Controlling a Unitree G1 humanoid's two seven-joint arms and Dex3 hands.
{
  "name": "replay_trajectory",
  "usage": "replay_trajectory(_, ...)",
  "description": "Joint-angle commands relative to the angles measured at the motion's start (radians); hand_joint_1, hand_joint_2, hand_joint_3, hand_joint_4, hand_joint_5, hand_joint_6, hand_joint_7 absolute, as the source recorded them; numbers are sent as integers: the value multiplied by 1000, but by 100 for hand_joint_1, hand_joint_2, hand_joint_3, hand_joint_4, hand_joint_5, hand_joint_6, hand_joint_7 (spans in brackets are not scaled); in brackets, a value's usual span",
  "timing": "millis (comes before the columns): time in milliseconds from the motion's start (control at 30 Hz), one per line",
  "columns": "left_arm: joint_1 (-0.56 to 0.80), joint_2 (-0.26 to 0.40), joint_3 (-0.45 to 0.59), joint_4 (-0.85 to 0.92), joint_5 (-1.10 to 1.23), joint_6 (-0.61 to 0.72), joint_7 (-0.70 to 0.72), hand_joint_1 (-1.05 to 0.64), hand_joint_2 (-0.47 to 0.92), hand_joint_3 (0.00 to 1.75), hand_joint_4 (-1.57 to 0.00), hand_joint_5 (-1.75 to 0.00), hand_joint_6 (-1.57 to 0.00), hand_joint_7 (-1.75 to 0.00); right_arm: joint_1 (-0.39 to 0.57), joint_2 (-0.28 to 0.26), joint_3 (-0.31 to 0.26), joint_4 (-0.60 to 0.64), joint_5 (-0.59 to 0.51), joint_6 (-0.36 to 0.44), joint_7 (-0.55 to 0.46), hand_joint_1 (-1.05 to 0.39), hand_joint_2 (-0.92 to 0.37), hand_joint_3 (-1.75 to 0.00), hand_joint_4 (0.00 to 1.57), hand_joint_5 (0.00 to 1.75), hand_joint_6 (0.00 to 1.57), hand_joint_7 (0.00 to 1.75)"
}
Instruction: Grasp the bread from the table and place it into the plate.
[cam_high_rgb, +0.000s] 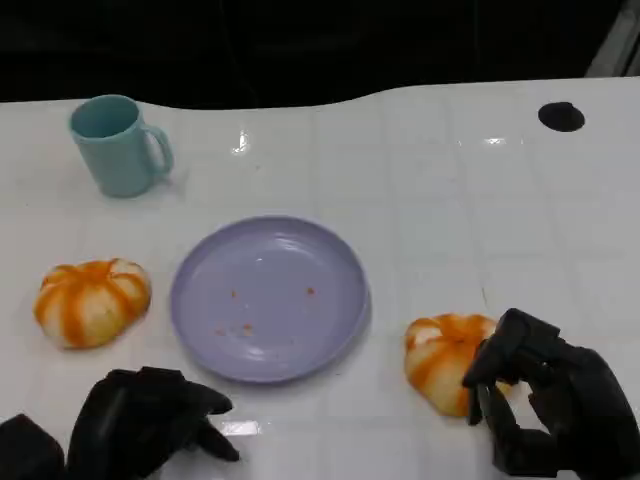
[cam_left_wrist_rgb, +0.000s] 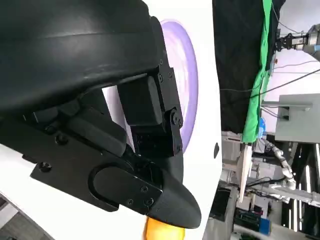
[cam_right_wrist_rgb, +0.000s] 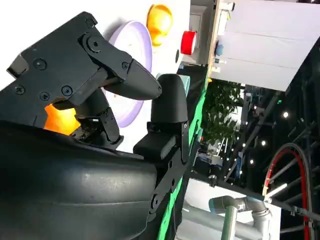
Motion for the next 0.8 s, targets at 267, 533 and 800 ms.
replay_trajectory(267,5,10,4,-11,-8,0,3,-105,85,0,-153,-53,-157,-15,1,-71,-15,-100,-57,74,-25,-30,-60,-82,61,140,72,90)
replay_trajectory(533,0,12,6,-11,-5,0,8,-105,85,0,-153,-53,-157,-15,-8,-190,-9,-236,-257,172,-57,-46,-91,-19,40,91,51,48)
replay_trajectory(800,-4,9,7,-8,-5,3,10,-105,85,0,-153,-54,-157,-15,-19,-354,-12,-421,-514,265,-72,-55,-92,-10,19,48,39,9)
